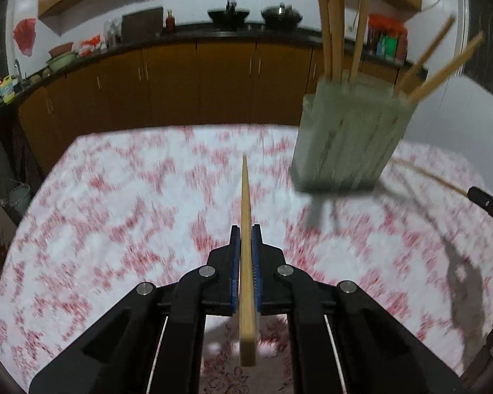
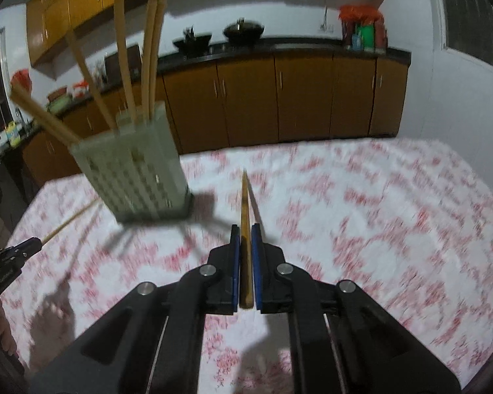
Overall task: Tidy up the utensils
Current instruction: 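Lift the chopsticks upright over the green holder with both tools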
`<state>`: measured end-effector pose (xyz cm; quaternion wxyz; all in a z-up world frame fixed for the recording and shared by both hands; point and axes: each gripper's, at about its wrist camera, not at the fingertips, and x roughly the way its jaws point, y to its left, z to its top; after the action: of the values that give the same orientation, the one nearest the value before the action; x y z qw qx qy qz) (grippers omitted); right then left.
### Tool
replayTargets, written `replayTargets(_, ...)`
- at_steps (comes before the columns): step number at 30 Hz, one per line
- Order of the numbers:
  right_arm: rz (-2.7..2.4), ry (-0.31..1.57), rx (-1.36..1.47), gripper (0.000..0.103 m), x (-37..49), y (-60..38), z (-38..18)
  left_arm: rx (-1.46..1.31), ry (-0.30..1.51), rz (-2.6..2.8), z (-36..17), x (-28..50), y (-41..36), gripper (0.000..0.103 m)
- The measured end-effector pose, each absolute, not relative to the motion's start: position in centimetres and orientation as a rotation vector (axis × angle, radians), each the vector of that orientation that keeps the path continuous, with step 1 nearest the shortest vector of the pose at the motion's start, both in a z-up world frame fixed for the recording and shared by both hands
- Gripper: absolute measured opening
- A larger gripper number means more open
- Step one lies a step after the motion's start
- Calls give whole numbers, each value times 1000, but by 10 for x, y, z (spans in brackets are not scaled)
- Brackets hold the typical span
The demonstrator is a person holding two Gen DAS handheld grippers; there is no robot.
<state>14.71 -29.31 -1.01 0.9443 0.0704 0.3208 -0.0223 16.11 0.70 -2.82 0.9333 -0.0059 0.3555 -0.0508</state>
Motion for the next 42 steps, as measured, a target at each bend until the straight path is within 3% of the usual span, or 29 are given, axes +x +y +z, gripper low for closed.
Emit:
replayTargets(22, 88, 373, 197, 8, 116, -294, 118, -108, 455, -226, 90, 149, 5, 7)
replayTargets(34, 153, 57, 181, 8, 83, -287, 236, -151, 280, -312, 155, 140, -18, 7)
replayTargets(42, 102, -54, 172, 8, 108, -279, 265, -124, 178, -280, 174, 160, -30, 7)
